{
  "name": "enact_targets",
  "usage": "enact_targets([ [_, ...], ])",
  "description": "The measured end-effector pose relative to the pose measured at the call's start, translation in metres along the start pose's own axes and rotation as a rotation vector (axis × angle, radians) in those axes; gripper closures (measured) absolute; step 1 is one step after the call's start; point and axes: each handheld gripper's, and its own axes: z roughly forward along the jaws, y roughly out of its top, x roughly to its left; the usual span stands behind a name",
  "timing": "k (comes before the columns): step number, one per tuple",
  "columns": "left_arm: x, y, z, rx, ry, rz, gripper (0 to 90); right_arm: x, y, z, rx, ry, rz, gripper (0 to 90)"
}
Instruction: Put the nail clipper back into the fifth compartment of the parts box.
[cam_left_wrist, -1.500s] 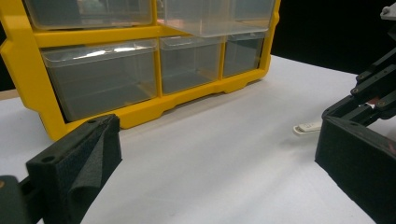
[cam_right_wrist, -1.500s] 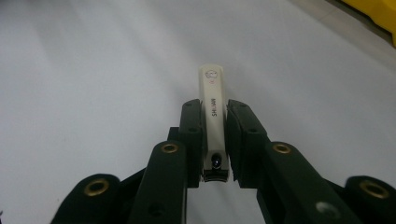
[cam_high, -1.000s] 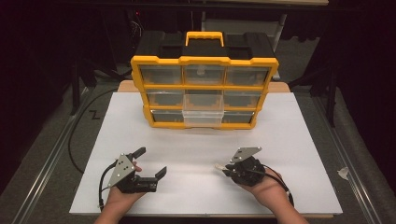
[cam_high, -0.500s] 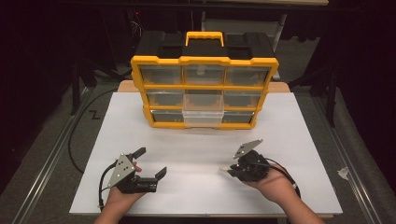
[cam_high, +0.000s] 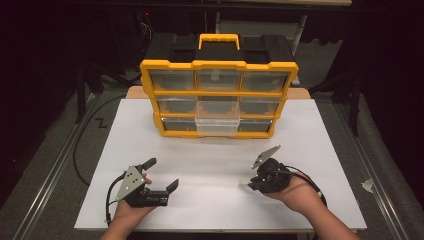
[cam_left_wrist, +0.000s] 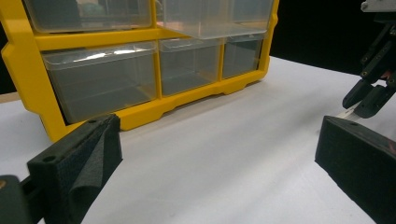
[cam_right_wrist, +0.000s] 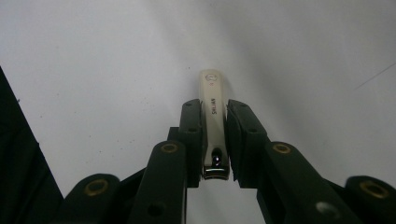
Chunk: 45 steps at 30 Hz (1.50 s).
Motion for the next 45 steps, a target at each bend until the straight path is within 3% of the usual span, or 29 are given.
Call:
enact_targets([
  [15,0.0,0.0,0.0,-0.004,0.0,0.002,1.2,-0.005,0.007,-0.008,0.09,0.018,-0.029,79.0],
  [37,-0.001,0.0,-0.001,-0.007,-0.003,0.003,1.2,-0.008,0.023,-0.03,0.125,0.043,-0.09,79.0],
  [45,-0.001,0.0,-0.001,-0.004,-0.004,0.005,1.3,-0.008,0.03,-0.039,0.122,0.04,-0.092,78.9],
])
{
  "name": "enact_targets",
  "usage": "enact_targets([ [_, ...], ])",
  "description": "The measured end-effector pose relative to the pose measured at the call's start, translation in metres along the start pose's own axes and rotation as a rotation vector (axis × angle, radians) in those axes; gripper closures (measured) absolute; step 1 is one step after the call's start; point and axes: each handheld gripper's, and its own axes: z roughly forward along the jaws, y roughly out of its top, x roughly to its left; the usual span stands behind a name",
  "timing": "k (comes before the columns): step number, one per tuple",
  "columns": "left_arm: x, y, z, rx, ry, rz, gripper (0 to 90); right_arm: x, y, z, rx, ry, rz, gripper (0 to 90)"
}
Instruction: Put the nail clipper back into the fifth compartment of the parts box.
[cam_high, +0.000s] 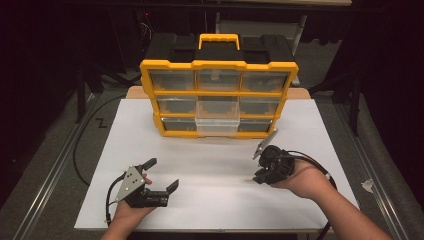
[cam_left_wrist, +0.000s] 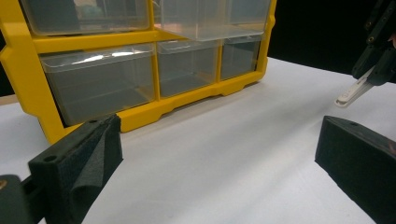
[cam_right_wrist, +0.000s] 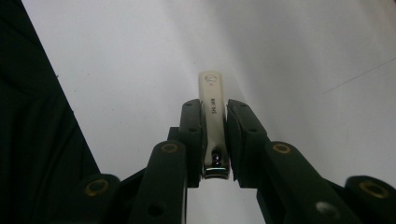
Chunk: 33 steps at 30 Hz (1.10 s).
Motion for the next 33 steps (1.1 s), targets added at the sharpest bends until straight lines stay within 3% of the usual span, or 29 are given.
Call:
enact_targets([
  [6,0.0,0.0,0.0,0.002,0.0,0.001,1.4,-0.001,0.005,-0.009,0.003,0.0,0.001,78.9],
  [19,0.0,-0.001,0.0,0.002,0.0,-0.004,1.4,-0.002,0.019,-0.029,0.014,-0.016,-0.043,78.9],
  [33,0.0,-0.001,0.0,0.001,-0.005,-0.003,1.4,-0.007,0.034,-0.051,0.014,-0.008,-0.046,78.9],
])
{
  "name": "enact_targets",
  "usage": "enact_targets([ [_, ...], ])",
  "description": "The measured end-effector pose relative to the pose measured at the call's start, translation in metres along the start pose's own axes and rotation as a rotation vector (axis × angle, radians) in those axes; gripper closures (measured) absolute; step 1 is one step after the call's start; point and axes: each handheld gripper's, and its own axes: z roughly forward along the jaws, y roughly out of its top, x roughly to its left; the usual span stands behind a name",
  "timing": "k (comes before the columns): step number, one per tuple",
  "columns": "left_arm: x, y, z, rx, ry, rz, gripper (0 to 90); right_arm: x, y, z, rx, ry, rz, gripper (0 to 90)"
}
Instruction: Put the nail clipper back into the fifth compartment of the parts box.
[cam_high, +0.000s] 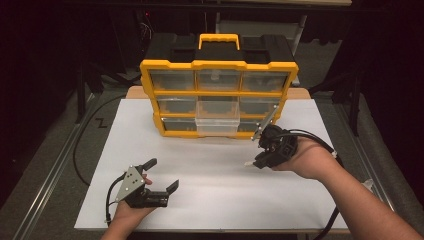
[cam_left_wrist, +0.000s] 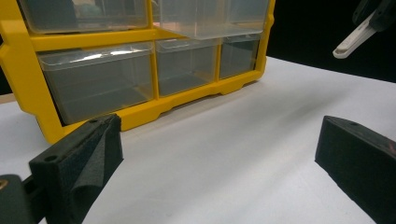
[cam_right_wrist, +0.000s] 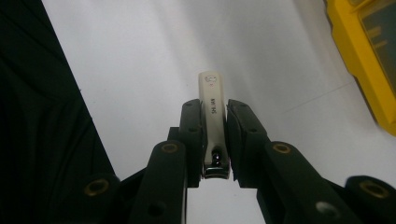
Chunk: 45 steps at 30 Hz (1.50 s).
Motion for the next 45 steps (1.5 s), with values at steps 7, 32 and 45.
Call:
enact_targets([
  [7,0.0,0.0,0.0,-0.002,0.0,-0.003,1.4,-0.001,0.006,-0.009,-0.002,-0.01,-0.008,79.0],
  [32,0.003,-0.001,0.0,0.0,0.007,-0.004,1.2,-0.006,0.024,-0.034,-0.003,-0.035,-0.039,78.9],
  [45,0.003,-0.001,0.0,0.003,0.002,-0.001,1.2,-0.01,0.044,-0.059,-0.018,-0.05,-0.041,78.9],
])
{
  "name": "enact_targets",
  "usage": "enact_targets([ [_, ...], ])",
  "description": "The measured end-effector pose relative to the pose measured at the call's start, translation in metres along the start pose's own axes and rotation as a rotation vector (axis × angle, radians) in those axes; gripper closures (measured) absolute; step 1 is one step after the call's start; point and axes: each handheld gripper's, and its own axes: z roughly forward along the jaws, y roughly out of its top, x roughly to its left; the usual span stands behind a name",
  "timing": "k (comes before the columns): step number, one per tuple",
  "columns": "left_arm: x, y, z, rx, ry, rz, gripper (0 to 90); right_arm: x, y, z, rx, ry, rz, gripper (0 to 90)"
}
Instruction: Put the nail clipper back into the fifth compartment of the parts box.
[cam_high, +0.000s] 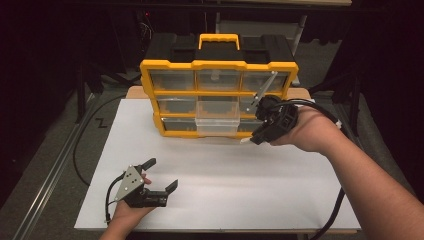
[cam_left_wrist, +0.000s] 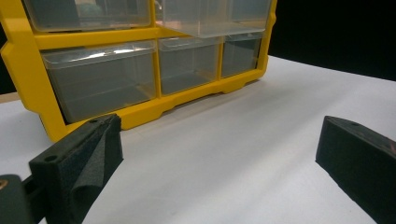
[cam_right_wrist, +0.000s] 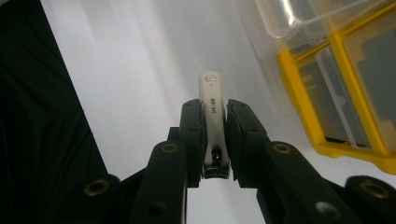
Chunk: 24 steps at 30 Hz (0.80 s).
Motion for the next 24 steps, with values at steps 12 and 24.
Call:
enact_targets([
  [12,-0.001,-0.001,0.0,0.003,0.001,0.008,1.2,-0.007,0.017,-0.015,-0.005,0.006,-0.012,79.0],
  [24,-0.001,-0.001,0.0,0.005,0.001,0.005,1.2,-0.011,0.036,-0.019,-0.016,0.0,-0.022,79.0],
])
